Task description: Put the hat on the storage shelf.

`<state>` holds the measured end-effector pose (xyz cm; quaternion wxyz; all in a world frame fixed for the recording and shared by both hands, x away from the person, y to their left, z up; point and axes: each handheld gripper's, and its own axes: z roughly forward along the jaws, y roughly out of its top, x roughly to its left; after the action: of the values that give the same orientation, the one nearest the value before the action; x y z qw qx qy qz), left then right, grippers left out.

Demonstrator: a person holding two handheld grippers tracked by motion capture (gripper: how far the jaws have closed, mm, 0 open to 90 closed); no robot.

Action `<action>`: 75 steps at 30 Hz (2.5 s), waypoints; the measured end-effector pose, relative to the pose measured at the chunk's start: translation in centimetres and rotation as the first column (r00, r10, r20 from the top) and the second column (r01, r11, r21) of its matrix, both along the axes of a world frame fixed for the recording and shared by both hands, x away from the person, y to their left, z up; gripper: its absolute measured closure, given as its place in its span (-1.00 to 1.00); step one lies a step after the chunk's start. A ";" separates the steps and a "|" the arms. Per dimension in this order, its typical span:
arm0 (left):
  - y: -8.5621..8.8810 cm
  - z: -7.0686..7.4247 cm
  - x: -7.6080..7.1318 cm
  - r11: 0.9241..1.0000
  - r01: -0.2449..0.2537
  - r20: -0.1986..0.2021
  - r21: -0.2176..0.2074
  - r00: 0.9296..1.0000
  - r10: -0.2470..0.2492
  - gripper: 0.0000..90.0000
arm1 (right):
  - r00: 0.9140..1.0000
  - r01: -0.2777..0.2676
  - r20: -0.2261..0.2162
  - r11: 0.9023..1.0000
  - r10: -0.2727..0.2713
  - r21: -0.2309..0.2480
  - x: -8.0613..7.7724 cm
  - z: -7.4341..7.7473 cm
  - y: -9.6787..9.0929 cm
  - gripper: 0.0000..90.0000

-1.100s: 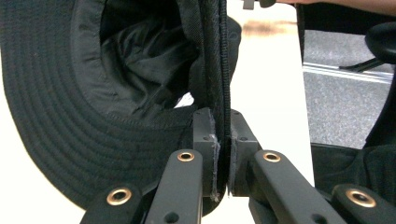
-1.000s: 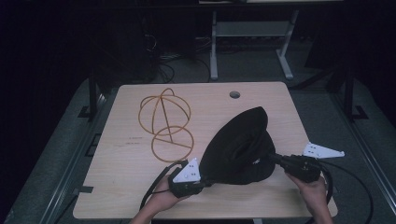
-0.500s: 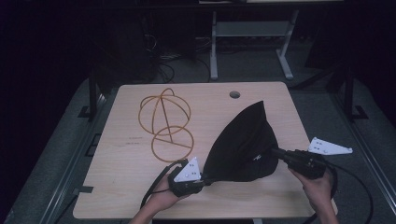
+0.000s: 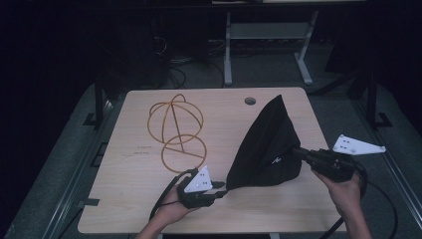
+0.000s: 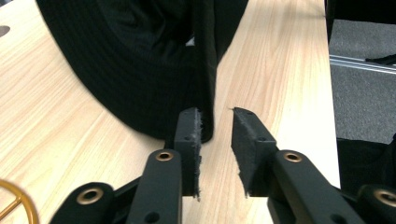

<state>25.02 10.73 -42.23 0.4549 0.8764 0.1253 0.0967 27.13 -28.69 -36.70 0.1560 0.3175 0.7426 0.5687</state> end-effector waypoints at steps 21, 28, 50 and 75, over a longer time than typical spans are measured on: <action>2.9 -0.7 -0.4 0.999 -0.036 -0.021 0.017 0.999 0.037 0.37 | 1.000 0.009 0.024 0.997 -0.007 -0.079 0.9 4.7 0.4 0.95; 3.6 -0.8 -0.4 0.999 -0.039 -0.023 0.033 0.999 0.040 0.35 | 0.999 0.007 0.036 0.996 -0.004 -0.086 1.3 5.6 0.8 0.95; 5.2 -1.2 -0.2 0.997 -0.079 -0.011 0.013 0.997 0.080 0.21 | 0.991 -0.035 0.126 0.995 0.047 -0.098 2.6 11.8 3.3 0.95; 5.2 -1.8 -0.2 0.997 -0.067 -0.012 0.037 0.998 0.068 0.15 | 0.979 -0.123 0.149 0.984 0.142 -0.125 5.4 16.4 9.2 0.95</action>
<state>24.82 15.96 -44.01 0.4343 0.8805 0.1562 0.1083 32.56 -19.49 -20.26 0.1939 0.2118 0.7789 0.5575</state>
